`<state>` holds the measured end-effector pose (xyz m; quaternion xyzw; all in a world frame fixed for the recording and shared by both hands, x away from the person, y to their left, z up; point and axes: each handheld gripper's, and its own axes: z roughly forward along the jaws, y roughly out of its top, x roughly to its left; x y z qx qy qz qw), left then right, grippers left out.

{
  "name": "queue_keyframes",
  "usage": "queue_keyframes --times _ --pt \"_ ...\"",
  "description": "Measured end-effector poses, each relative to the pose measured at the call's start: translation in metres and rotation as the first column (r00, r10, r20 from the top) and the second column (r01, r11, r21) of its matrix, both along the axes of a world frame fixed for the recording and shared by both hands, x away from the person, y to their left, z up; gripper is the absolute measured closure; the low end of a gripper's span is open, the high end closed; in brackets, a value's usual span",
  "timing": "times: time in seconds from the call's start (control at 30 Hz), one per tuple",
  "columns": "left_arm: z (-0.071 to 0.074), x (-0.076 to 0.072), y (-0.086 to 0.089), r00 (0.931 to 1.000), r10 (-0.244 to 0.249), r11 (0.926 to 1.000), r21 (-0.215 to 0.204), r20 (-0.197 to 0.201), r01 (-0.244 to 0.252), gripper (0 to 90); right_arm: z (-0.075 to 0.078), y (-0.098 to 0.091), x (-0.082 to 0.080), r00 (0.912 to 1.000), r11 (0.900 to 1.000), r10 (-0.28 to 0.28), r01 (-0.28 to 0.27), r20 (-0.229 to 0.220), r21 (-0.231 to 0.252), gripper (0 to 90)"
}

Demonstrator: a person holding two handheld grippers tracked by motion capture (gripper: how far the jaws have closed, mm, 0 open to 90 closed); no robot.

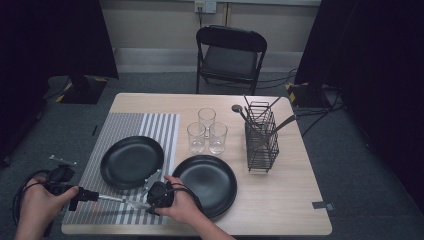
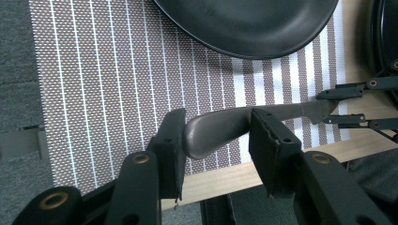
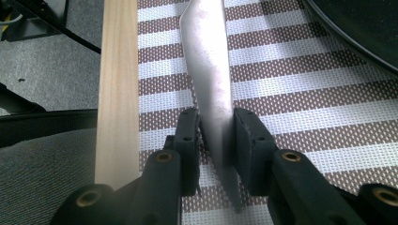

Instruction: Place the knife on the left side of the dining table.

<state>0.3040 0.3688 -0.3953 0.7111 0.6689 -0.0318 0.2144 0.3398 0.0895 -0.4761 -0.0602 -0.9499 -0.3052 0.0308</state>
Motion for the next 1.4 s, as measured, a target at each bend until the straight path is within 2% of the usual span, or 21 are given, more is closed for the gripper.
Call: queue_keyframes --times 0.37,0.97,1.27,1.4 --pt "-0.0013 0.0008 -0.0025 1.0 0.003 0.9995 0.031 0.002 -0.004 56.3 -0.0004 -0.0005 -0.0011 0.9999 1.0 -0.006 0.006 0.009 0.005 72.4" --pt "-0.0049 0.0016 -0.002 1.0 0.001 0.9987 0.051 0.005 -0.001 55.6 -0.0005 -0.0004 -0.0008 0.9999 0.9999 -0.013 0.013 0.001 0.002 72.5" --pt "-0.0073 0.0016 -0.0011 1.0 0.004 0.9986 0.054 -0.006 -0.004 55.2 -0.0002 0.0005 -0.0017 0.9998 1.0 -0.007 0.007 0.02 -0.004 72.7" --pt "-0.0077 0.0016 -0.0016 1.0 0.005 0.9982 0.06 -0.003 -0.005 55.1 -0.0011 -0.0002 -0.0017 0.9998 0.9999 -0.007 0.006 0.018 0.008 72.8"
